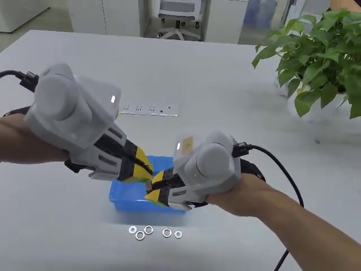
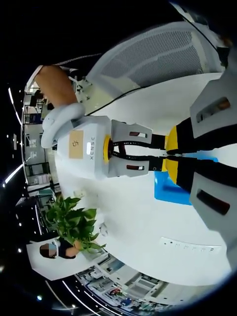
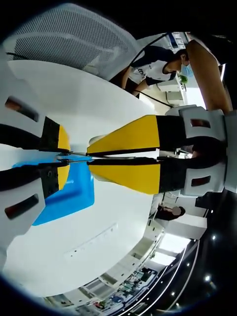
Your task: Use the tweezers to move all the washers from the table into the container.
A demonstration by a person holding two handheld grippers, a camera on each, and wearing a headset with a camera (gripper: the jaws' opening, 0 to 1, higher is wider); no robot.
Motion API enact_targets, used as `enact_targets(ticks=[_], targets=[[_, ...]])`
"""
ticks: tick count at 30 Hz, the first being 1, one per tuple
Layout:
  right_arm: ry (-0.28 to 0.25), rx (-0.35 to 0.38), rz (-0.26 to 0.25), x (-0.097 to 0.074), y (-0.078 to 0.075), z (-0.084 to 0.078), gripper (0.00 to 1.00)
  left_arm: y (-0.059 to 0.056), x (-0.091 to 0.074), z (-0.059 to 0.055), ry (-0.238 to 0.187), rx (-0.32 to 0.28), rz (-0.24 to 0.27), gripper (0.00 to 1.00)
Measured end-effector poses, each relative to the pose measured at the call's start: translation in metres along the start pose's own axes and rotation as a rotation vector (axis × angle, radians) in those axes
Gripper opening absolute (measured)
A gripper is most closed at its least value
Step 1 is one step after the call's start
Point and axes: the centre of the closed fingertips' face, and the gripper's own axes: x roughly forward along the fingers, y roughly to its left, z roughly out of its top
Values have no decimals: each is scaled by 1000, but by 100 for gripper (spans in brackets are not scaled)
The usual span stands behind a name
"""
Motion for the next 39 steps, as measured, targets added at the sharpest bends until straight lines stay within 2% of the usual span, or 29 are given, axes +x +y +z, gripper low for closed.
enact_targets(ticks=[12,27,39], targets=[[-4,8,-18,4,-22,-7,9,21,9,-3,-1,8,5,6],[17,30,-15,19,-40,-31,9,40,31,-20,5,-9,-16,6],[39,52,-13,29,-49,-54,10,50,52,-32,2,-36,-36,6]])
